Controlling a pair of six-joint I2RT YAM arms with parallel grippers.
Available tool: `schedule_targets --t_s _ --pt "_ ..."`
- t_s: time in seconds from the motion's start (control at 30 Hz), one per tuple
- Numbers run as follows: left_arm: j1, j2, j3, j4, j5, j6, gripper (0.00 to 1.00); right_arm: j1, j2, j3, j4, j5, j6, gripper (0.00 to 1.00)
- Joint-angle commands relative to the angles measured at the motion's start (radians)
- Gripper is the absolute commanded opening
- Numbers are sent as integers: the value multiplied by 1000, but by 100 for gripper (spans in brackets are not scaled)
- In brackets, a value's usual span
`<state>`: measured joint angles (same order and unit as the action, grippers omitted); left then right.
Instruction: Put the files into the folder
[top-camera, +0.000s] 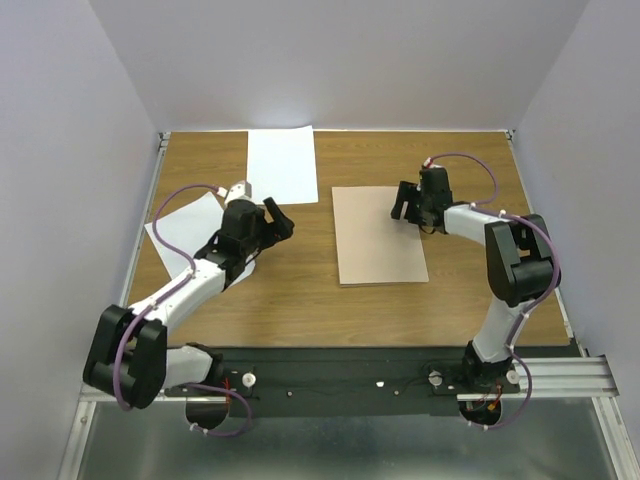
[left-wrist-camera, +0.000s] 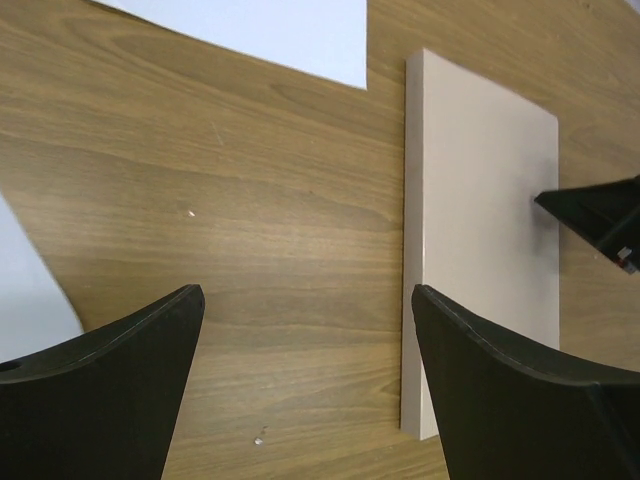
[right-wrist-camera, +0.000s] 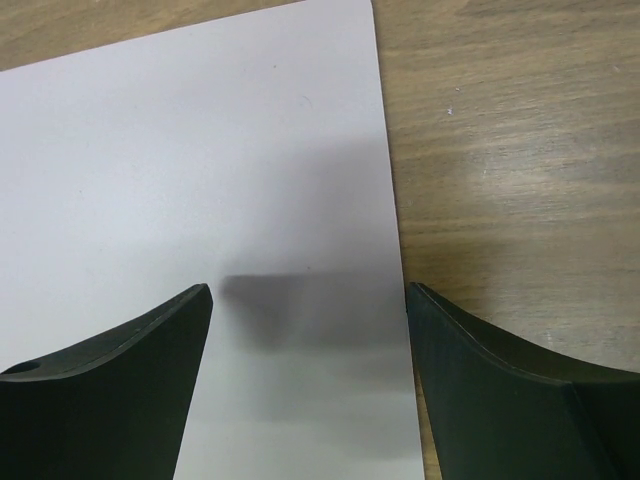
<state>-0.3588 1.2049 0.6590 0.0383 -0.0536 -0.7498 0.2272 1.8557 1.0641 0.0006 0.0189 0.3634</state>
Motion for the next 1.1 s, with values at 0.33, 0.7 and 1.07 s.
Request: schedule_targets --t_s 0.33,0.7,1.07 --pt "-235 540 355 71 115 23 94 27 -29 -107 -31 29 68 88" --pt "-250 697 447 48 133 24 86 32 -62 -131 -27 3 86 88" --pt "-325 693 406 63 129 -26 81 75 -76 -167 -10 -13 118 88"
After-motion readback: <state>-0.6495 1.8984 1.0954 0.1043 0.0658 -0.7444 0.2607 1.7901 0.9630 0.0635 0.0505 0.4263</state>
